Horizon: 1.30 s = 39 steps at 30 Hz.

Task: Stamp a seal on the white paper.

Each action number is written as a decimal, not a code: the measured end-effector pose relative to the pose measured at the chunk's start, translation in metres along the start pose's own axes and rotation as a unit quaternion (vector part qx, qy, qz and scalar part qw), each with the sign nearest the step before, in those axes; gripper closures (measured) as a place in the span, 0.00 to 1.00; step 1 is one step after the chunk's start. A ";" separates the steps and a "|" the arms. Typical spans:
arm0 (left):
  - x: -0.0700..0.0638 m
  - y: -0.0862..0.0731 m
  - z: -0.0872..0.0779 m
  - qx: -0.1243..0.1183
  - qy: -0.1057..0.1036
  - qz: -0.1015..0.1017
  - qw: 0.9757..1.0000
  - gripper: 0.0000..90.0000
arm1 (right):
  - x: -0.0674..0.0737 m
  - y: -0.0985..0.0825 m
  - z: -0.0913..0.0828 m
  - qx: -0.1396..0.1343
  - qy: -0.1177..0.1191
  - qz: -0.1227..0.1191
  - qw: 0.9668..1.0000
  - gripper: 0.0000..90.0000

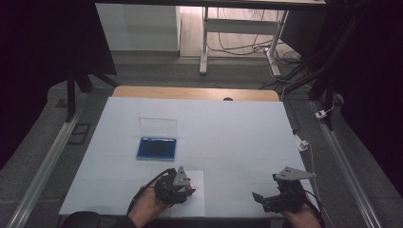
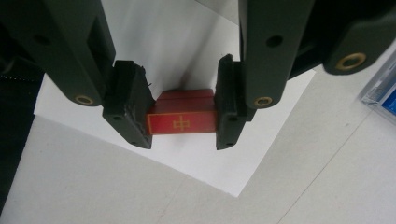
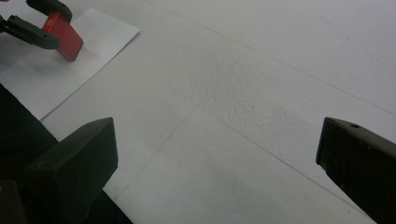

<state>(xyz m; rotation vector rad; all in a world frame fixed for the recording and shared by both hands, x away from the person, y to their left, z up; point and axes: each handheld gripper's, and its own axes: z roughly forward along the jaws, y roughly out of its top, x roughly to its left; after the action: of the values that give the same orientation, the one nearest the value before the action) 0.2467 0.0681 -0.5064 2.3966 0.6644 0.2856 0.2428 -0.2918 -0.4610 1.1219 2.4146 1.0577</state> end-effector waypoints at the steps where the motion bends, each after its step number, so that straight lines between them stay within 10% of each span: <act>1: 0.003 -0.001 0.000 -0.005 -0.009 -0.011 1.000 0.66 | 0.000 0.000 0.000 0.000 0.000 0.000 1.000 0.00; 39: 0.014 0.004 0.000 0.009 -0.042 -0.011 0.999 0.65 | -0.001 0.000 0.000 0.000 0.001 -0.001 1.000 0.00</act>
<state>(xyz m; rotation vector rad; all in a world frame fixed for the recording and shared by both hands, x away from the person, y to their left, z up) 0.2597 0.0731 -0.5032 2.4012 0.6578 0.1698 0.2429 -0.2927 -0.4612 1.1174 2.4169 1.0596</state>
